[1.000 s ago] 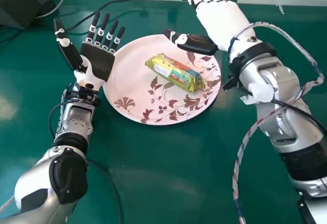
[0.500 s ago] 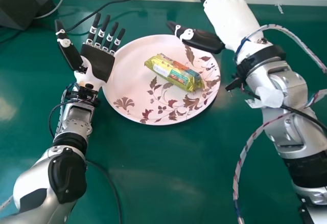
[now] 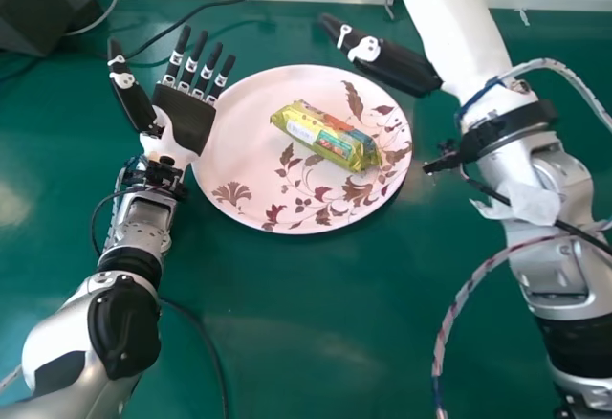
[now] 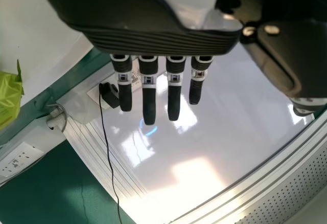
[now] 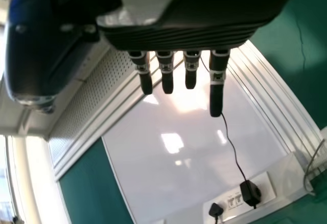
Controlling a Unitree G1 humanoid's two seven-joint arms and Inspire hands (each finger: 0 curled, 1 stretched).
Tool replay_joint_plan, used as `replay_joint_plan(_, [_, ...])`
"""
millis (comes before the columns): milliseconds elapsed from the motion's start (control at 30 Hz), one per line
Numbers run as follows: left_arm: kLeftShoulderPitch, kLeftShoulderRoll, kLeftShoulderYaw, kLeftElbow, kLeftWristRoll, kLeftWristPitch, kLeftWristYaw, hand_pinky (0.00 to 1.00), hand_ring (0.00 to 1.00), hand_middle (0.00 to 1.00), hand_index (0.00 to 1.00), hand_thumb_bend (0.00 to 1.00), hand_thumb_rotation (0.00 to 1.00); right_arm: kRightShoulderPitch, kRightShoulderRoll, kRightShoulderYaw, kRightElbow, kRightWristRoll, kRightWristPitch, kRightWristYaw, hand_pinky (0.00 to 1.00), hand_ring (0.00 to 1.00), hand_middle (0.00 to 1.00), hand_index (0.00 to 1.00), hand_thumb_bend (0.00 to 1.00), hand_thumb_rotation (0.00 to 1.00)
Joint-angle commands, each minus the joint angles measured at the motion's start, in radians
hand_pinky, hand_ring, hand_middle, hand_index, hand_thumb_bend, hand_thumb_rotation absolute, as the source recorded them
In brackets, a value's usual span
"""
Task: Pick up biscuit and place it in the plate
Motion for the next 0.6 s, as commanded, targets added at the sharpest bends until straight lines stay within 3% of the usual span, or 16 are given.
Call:
replay_joint_plan(0, [0.046, -0.004, 0.009, 0.031, 0.002, 0.009, 0.003, 0.88, 0.79, 0.84, 0.95, 0.92, 0.77, 0.026, -0.003, -0.019, 0.002, 0.031, -0.044, -0.018, 0.71, 0.87, 1.00, 1.00, 0.87, 0.40])
replay_joint_plan(333, [0.043, 0.004, 0.006, 0.036, 0.008, 0.005, 0.015, 0.84, 0.79, 0.84, 0.95, 0.93, 0.80, 0.058, 0.005, -0.050, 0.013, 0.083, -0.100, -0.042, 0.67, 0.85, 1.00, 1.00, 0.91, 0.38])
replay_joint_plan(567, [0.038, 0.005, 0.015, 0.041, -0.002, 0.020, 0.016, 0.85, 0.81, 0.90, 0.96, 0.93, 0.78, 0.082, 0.034, -0.087, 0.003, 0.207, -0.134, -0.029, 0.65, 0.85, 1.00, 1.00, 0.95, 0.40])
